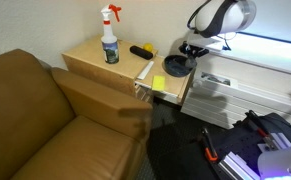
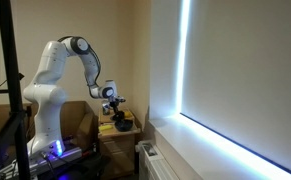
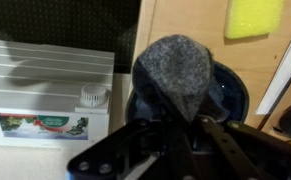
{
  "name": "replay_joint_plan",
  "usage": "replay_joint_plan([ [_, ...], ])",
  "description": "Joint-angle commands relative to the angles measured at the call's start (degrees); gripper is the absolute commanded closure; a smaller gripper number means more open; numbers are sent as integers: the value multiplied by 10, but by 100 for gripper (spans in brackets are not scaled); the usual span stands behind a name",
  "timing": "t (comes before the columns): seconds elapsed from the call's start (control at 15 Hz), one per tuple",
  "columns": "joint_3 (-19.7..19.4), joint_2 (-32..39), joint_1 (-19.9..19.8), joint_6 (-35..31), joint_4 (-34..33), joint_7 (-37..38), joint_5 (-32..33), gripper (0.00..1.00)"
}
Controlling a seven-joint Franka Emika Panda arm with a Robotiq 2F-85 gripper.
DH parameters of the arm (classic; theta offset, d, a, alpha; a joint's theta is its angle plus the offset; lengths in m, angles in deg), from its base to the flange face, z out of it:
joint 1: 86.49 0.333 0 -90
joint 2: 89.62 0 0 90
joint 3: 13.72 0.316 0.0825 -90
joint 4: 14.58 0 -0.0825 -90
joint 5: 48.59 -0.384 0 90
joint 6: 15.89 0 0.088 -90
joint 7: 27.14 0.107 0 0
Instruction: Pick the socks and put them in the bowl, then pick them from the bowl and put them on the cabinet top
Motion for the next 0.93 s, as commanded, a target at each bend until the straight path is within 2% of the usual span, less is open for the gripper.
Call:
replay_joint_plan([
  [0.0, 2, 108, 12, 16, -99, -17, -52, 97],
  [0.2, -55, 155, 45, 23, -128, 9, -54, 97],
  [0.33, -67, 182, 46, 26, -150, 7, -61, 97],
  [0.73, -59, 204, 40, -3, -194, -14, -71, 97],
  [0.87, -41, 207, 24, 10, -207, -23, -80, 97],
])
